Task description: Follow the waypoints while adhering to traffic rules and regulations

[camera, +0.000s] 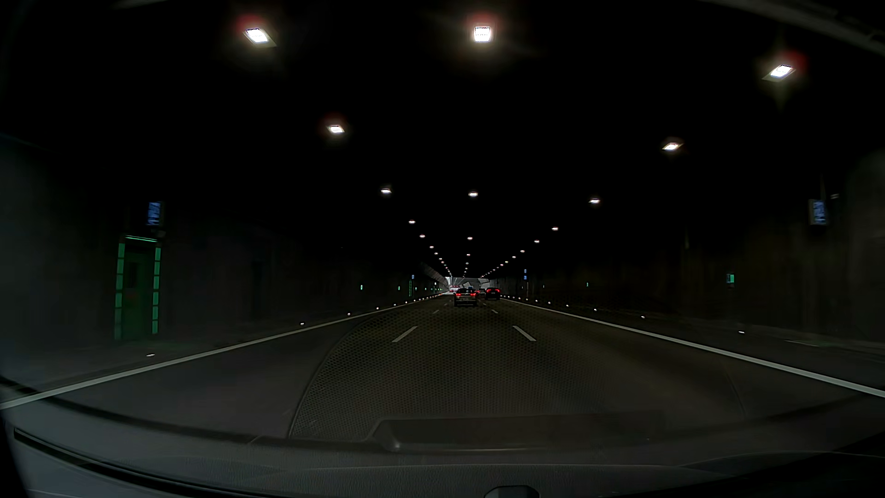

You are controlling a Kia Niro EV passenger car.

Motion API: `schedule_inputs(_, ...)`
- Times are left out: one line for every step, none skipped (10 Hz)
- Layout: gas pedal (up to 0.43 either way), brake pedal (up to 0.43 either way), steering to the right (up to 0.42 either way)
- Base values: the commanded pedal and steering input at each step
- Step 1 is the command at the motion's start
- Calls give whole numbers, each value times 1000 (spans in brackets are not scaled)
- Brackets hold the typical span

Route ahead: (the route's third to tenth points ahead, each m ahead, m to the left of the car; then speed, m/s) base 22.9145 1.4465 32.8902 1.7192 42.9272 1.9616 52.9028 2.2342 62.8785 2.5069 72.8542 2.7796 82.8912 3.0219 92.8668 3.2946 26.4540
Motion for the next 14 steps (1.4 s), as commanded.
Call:
schedule_inputs(59,0,0)
schedule_inputs(59,0,0)
schedule_inputs(59,0,0)
schedule_inputs(47,0,0)
schedule_inputs(47,0,0)
schedule_inputs(47,0,0)
schedule_inputs(47,0,0)
schedule_inputs(47,0,0)
schedule_inputs(47,0,0)
schedule_inputs(47,0,0)
schedule_inputs(47,0,0)
schedule_inputs(47,0,0)
schedule_inputs(47,0,0)
schedule_inputs(47,0,0)
